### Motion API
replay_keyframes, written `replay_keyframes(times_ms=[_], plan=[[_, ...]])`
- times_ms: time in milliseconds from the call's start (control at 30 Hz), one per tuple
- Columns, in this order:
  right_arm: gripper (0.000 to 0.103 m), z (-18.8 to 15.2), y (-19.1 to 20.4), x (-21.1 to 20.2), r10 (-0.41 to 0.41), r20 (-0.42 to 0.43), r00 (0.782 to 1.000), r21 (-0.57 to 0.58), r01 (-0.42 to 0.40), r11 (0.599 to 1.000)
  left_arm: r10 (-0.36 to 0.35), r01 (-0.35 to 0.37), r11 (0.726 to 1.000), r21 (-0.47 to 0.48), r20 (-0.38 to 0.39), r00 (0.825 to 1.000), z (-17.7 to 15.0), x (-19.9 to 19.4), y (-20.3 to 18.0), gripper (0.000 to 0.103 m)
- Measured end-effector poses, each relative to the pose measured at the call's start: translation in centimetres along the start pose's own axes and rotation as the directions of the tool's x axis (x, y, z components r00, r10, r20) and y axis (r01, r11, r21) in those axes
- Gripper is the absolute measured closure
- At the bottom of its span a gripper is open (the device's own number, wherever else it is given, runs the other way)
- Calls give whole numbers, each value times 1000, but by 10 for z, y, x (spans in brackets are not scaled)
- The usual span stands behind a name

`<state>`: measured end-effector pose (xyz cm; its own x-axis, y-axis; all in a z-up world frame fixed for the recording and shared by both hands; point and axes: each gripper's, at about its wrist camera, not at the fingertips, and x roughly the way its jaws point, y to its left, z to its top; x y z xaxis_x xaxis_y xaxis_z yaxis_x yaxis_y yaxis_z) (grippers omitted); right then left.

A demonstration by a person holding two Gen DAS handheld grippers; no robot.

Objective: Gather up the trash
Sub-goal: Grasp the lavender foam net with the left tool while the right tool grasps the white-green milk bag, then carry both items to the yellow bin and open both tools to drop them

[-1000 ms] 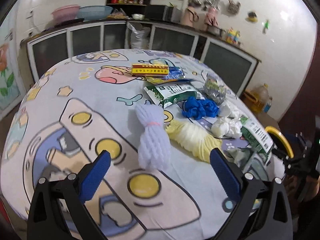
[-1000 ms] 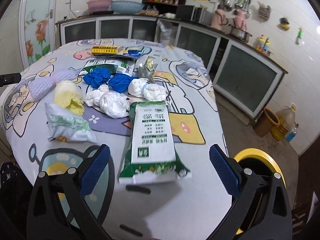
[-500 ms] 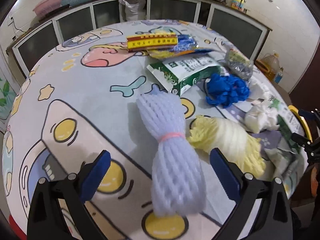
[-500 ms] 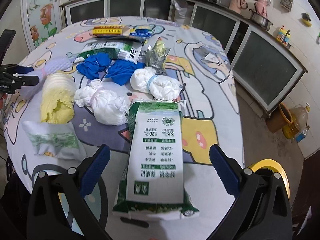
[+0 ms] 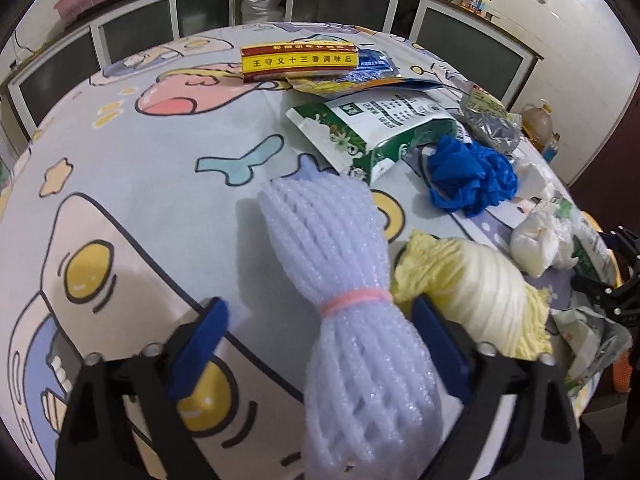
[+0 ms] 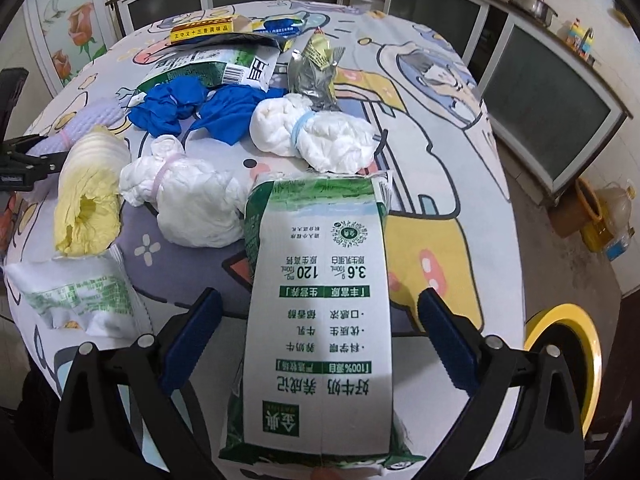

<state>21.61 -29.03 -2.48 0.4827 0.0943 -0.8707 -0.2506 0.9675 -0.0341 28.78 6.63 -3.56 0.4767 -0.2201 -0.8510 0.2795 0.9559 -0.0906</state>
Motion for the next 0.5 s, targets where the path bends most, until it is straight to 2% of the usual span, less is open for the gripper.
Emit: replay_keyframes(times_ms=[33, 100, 133, 333, 500], plan=[[24, 0, 0, 1, 11, -6, 1000, 4, -11, 1000, 11, -11, 1000, 3, 2, 1000, 0, 0, 0, 32], [47, 1, -1, 0, 38, -11, 999, 20, -38, 999, 20, -20, 1000, 3, 13, 1000, 1, -2, 3, 58], [47, 2, -1, -2, 30, -8, 1000, 29, -29, 999, 26, -26, 1000, 0, 12, 1000, 1, -3, 5, 77], [48, 2, -5, -7, 72, -14, 997, 81, -71, 994, 22, -22, 1000, -9, 32, 999, -6, -17, 10, 80], [48, -2, -6, -31, 104, 32, 994, 92, -107, 990, 19, -17, 999, -27, 74, 997, -17, -43, 15, 80]])
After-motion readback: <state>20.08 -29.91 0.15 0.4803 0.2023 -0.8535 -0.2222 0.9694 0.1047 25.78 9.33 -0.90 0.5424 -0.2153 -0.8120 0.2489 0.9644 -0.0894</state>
